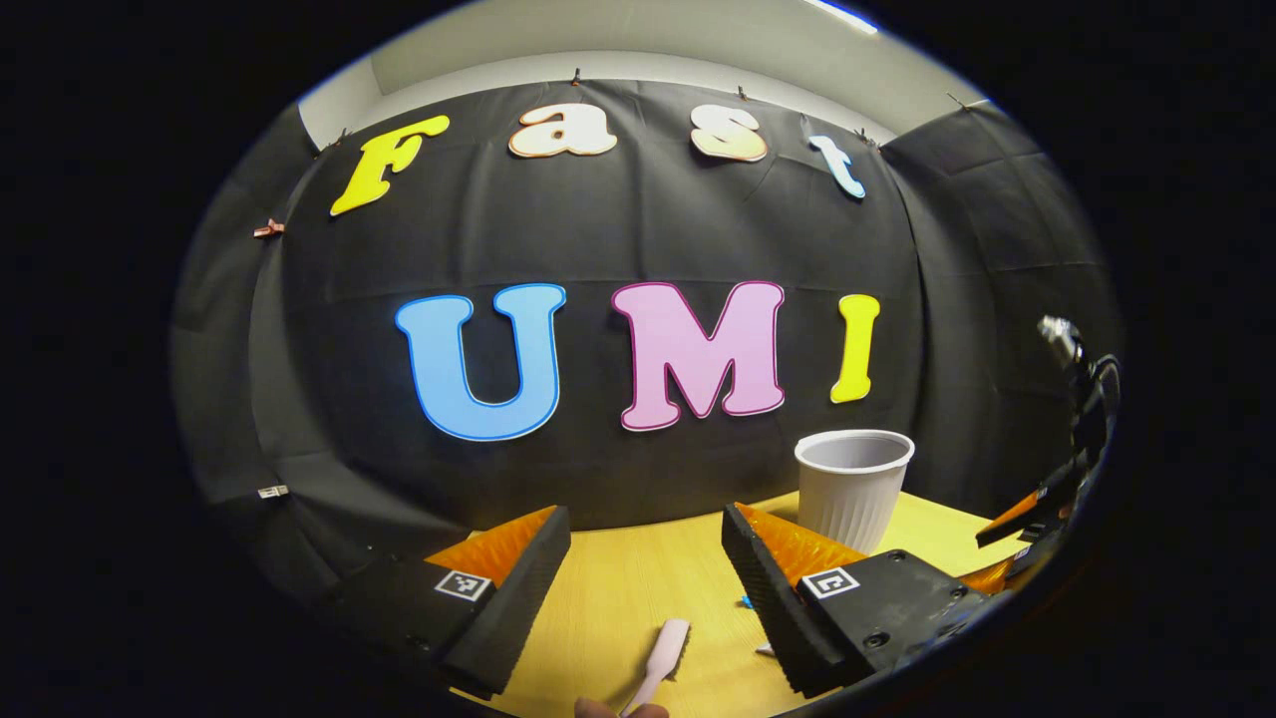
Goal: Pick up the small broom and dustpan from the desktop, sweep the trash into the dustpan with the broom, and then empty the trash into the garbage bin.
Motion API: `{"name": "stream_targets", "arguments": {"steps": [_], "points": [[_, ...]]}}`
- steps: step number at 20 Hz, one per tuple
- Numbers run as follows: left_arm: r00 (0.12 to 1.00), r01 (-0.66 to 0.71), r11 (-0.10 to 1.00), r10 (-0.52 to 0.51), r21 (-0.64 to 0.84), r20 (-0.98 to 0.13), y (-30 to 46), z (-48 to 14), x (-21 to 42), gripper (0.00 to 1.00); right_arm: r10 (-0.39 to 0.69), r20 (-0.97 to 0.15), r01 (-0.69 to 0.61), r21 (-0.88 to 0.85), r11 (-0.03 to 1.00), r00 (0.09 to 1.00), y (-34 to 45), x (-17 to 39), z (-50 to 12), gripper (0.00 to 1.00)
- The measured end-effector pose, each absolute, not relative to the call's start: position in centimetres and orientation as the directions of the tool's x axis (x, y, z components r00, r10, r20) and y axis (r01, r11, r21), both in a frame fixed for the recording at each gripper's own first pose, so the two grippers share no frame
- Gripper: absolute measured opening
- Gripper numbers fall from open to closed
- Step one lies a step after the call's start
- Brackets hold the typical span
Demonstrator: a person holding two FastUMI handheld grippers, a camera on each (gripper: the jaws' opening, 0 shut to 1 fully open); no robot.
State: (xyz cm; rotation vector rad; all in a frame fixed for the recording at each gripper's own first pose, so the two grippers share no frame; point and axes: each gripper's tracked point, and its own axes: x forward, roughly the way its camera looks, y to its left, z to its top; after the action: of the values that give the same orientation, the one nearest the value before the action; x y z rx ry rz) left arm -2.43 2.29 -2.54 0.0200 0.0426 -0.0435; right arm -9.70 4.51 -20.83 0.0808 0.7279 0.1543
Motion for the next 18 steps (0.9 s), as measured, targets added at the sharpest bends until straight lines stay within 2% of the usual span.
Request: {"name": "stream_targets", "arguments": {"steps": [5,9,10,18], "points": [[0.998,0.04,0.999,-0.039,0.025,-0.044,2.6,-2.8,-3.1,0.98,0.146,-0.777,-0.156,0.062,0.986,0.612,4.5,-10.4,-28.1,0.95],[0.998,0.026,0.999,-0.024,0.038,-0.05,3.2,-2.9,-3.6,0.97,0.174,-0.849,-0.202,0.082,0.976,0.5,5.7,-10.3,-33.3,0.94],[0.998,0.016,0.999,-0.014,0.039,-0.055,3.5,-2.9,-3.7,0.97,0.182,-0.858,-0.201,0.094,0.975,0.48,6.1,-10.3,-34.5,0.9],[0.993,-0.08,0.996,0.084,0.043,-0.086,6.0,-3.3,-4.1,0.97,0.205,-0.919,-0.145,0.165,0.976,0.338,7.0,-9.5,-40.9,0.84]]}}
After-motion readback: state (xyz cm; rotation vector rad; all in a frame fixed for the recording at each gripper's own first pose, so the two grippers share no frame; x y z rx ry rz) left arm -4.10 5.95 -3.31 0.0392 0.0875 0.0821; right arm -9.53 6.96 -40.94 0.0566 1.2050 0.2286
